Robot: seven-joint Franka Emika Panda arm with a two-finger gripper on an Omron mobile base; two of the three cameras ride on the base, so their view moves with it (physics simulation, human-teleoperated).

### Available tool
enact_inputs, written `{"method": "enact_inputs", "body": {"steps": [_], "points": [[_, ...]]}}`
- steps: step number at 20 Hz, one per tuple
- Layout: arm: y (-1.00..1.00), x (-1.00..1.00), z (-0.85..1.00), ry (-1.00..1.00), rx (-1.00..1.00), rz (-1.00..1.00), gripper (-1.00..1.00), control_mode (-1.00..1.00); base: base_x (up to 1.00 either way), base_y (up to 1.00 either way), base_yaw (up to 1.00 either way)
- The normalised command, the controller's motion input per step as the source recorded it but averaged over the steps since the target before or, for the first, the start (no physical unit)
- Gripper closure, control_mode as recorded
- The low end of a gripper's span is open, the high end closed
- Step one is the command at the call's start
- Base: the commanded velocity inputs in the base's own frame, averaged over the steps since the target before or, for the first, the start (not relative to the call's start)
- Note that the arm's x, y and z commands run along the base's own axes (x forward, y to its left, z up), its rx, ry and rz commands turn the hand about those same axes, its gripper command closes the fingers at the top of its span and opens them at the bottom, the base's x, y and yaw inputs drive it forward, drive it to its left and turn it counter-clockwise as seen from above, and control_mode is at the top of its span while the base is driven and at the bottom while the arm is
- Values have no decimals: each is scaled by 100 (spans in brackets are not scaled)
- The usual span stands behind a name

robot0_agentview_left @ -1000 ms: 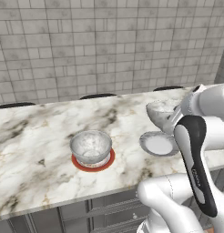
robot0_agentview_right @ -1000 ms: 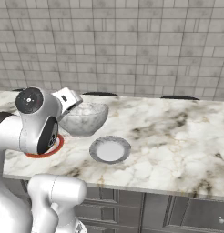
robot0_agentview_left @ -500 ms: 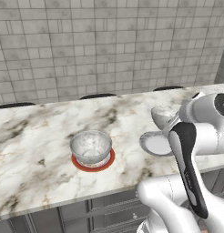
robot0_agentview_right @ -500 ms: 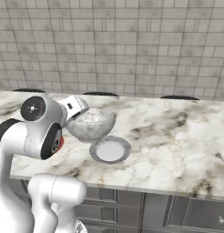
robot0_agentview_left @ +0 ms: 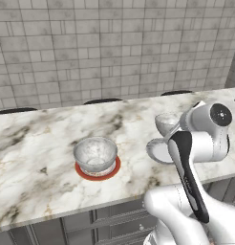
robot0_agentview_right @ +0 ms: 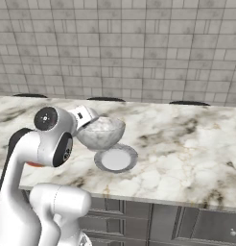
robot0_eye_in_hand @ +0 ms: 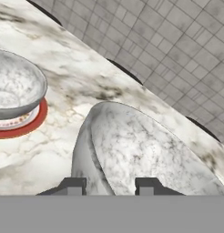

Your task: Move the bowls from the cabinet to the plates on the dining table.

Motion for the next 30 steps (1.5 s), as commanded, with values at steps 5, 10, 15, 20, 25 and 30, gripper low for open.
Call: {"method": "enact_inputs", "body": {"steps": [5, 10, 15, 20, 25, 30], "points": [[0, 29, -43, 0, 0, 0, 100, -100, 0, 0, 0], [0, 17, -45, 0, 0, 0, 100, -100, 0, 0, 0], [0, 36, -17, -1, 0, 0, 100, -100, 0, 0, 0], [-1, 38, -20, -3, 0, 0, 100, -100, 0, 0, 0], [-11, 17, -24, 0, 0, 0, 100, -100, 0, 0, 0], [-17, 10, -26, 0, 0, 0, 100, -100, 0, 0, 0]]}}
